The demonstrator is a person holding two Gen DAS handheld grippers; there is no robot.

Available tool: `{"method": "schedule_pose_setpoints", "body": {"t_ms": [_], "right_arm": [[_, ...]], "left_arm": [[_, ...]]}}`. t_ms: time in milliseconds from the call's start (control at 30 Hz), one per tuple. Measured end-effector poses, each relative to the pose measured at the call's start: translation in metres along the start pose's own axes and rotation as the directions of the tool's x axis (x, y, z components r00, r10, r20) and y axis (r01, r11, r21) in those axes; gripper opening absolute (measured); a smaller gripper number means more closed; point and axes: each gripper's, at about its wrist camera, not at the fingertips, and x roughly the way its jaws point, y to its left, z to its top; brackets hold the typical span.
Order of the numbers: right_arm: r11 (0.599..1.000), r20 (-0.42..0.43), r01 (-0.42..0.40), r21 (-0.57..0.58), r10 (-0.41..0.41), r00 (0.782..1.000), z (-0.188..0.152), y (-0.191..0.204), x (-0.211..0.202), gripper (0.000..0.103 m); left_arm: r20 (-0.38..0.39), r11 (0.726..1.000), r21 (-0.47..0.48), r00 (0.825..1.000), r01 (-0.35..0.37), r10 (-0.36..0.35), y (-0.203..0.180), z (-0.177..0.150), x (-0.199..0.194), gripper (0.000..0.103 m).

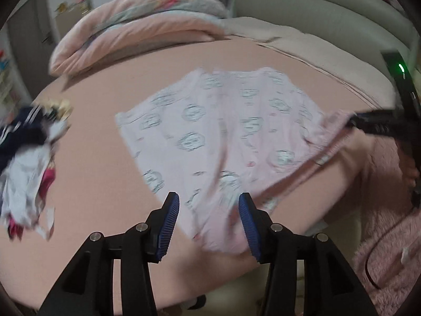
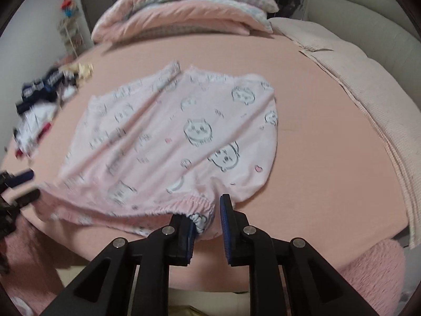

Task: Fold clothes
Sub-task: 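Regrasp the pants waistband with both grippers and pull it taut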

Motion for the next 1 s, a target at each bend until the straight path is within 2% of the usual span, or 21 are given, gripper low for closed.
{"method": "schedule_pose_setpoints", "body": {"t_ms": [67, 167, 200, 233, 300, 333, 367, 433, 467, 533, 600, 633, 667, 733, 767, 800, 867, 1000], "right_arm": [[1.0, 0.0, 0.0, 0.005, 0.0, 1.0, 0.0, -0.002, 0.001, 0.016], [1.0, -0.019, 0.001, 0.001, -0.001, 1.0, -0.004, -0.003, 0.006, 0.016], [1.0, -0.025, 0.001, 0.0, -0.001, 1.0, -0.005, -0.004, 0.008, 0.015], [1.0, -0.032, 0.001, -0.001, -0.001, 0.999, -0.006, -0.004, 0.009, 0.014], [1.0, -0.044, 0.002, -0.004, -0.002, 0.999, -0.009, -0.005, 0.013, 0.011], [1.0, -0.051, 0.002, -0.005, -0.002, 0.999, -0.01, -0.006, 0.014, 0.011], [1.0, -0.057, 0.002, -0.006, -0.003, 0.998, -0.011, -0.006, 0.016, 0.011], [1.0, -0.07, 0.003, -0.008, -0.003, 0.998, -0.014, -0.007, 0.02, 0.011], [1.0, -0.076, 0.003, -0.01, -0.004, 0.997, -0.015, -0.008, 0.021, 0.011], [1.0, -0.074, 0.008, -0.016, -0.009, 0.997, -0.01, -0.008, 0.024, 0.011], [0.998, -0.032, 0.055, -0.037, -0.056, 0.998, 0.005, -0.007, 0.02, 0.01], [0.996, 0.008, 0.073, -0.042, -0.073, 0.997, 0.013, -0.006, 0.013, 0.01], [0.996, 0.088, 0.081, -0.039, -0.077, 0.993, 0.023, -0.005, -0.002, 0.01], [0.993, 0.219, 0.115, -0.034, -0.105, 0.97, 0.033, -0.002, -0.026, 0.01], [0.991, 0.229, 0.131, -0.042, -0.118, 0.966, 0.034, 0.0, -0.028, 0.01], [0.989, 0.142, 0.133, -0.069, -0.122, 0.982, 0.03, 0.001, -0.011, 0.011], [0.985, -0.008, 0.13, -0.116, -0.132, 0.991, 0.024, 0.005, 0.017, 0.011], [0.984, -0.035, 0.107, -0.142, -0.113, 0.993, 0.016, 0.008, 0.008, 0.013]], "left_arm": [[-0.006, 0.998, 0.058, 0.999, 0.038, -0.038, -0.013, -0.001, 0.004, 0.044], [-0.066, 0.99, 0.138, 0.998, 0.018, -0.009, -0.035, -0.01, 0.01, 0.043], [-0.098, 0.986, 0.16, 0.995, 0.039, -0.023, -0.04, -0.012, 0.019, 0.043], [-0.117, 0.982, 0.174, 0.992, 0.069, -0.049, -0.042, -0.015, 0.023, 0.04], [-0.13, 0.976, 0.21, 0.991, 0.057, -0.03, -0.048, -0.019, 0.029, 0.034], [-0.136, 0.974, 0.222, 0.991, 0.047, -0.017, -0.048, -0.021, 0.031, 0.026], [-0.141, 0.978, 0.208, 0.99, 0.021, 0.009, -0.047, -0.021, 0.035, 0.02], [-0.154, 0.993, 0.093, 0.984, -0.079, 0.093, -0.039, -0.018, 0.044, 0.017], [-0.15, 0.994, 0.067, 0.984, -0.088, 0.097, -0.035, -0.013, 0.046, 0.01], [-0.124, 0.991, 0.036, 0.983, -0.132, 0.135, -0.029, 0.001, 0.045, 0.008], [-0.055, 0.977, 0.024, 0.975, -0.213, 0.214, -0.026, 0.022, 0.035, 0.008], [-0.033, 0.973, 0.02, 0.973, -0.23, 0.231, -0.025, 0.027, 0.031, 0.008], [-0.041, 0.976, 0.013, 0.975, -0.217, 0.217, -0.024, 0.025, 0.033, 0.008], [-0.058, 0.982, -0.001, 0.98, -0.19, 0.189, -0.023, 0.021, 0.035, 0.008], [-0.067, 0.984, -0.008, 0.982, -0.176, 0.176, -0.023, 0.02, 0.037, 0.008], [-0.075, 0.986, -0.016, 0.984, -0.163, 0.162, -0.022, 0.018, 0.038, 0.008], [-0.091, 0.99, -0.031, 0.987, -0.136, 0.133, -0.021, 0.014, 0.041, 0.008], [-0.123, 0.995, -0.062, 0.99, -0.084, 0.076, -0.018, 0.006, 0.046, 0.01]]}}
